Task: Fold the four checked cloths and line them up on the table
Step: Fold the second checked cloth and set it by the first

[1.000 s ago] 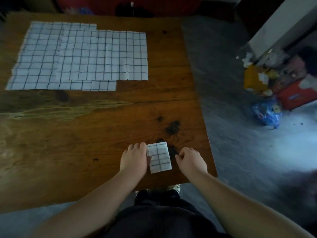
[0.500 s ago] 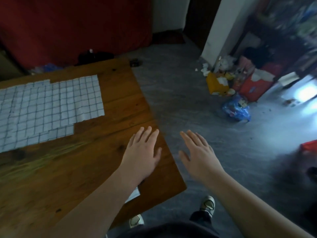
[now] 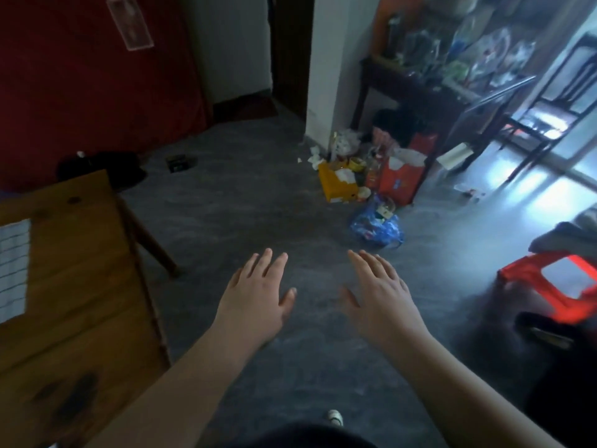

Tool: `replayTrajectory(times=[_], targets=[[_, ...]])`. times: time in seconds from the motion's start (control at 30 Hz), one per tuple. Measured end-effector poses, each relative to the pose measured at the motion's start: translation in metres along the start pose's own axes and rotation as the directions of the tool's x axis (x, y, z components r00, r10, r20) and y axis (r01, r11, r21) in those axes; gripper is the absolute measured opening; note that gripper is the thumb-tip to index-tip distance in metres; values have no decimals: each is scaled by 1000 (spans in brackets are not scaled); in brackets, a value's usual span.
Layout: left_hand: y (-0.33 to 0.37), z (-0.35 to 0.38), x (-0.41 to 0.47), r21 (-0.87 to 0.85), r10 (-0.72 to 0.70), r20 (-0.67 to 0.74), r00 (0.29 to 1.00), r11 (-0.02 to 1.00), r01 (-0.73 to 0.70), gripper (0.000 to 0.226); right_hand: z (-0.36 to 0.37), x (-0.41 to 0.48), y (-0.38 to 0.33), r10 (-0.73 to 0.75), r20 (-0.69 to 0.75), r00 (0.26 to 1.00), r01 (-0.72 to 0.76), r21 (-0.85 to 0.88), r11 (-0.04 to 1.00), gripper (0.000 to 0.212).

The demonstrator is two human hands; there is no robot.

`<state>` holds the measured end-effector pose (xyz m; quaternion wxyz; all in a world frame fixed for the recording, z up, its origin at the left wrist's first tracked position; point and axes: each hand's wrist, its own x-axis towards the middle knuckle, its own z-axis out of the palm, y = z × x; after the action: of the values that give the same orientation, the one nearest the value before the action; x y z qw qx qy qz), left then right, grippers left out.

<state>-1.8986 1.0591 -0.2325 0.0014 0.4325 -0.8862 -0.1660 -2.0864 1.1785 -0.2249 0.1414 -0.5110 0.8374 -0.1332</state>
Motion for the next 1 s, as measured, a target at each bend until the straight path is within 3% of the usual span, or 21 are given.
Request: replayTrajectory(times=[0.17, 0.43, 0.6, 1.0], targets=[[29, -9, 58, 65, -19, 18, 1000, 998, 17, 69, -29, 43, 38, 44, -15, 999, -43, 28, 999, 73], [3, -23, 159, 32, -66, 29, 997, 997, 65, 69, -23, 153, 13, -21, 44, 999, 20, 38, 999, 73], [-72, -50, 249, -33, -160, -20, 987, 987, 159, 69, -20, 268, -36, -46, 50, 998, 47, -5, 999, 73], [-287, -183, 440, -28, -351, -66, 934, 936, 350, 75, 10, 551, -246, -211, 108, 971, 209, 34, 977, 72]])
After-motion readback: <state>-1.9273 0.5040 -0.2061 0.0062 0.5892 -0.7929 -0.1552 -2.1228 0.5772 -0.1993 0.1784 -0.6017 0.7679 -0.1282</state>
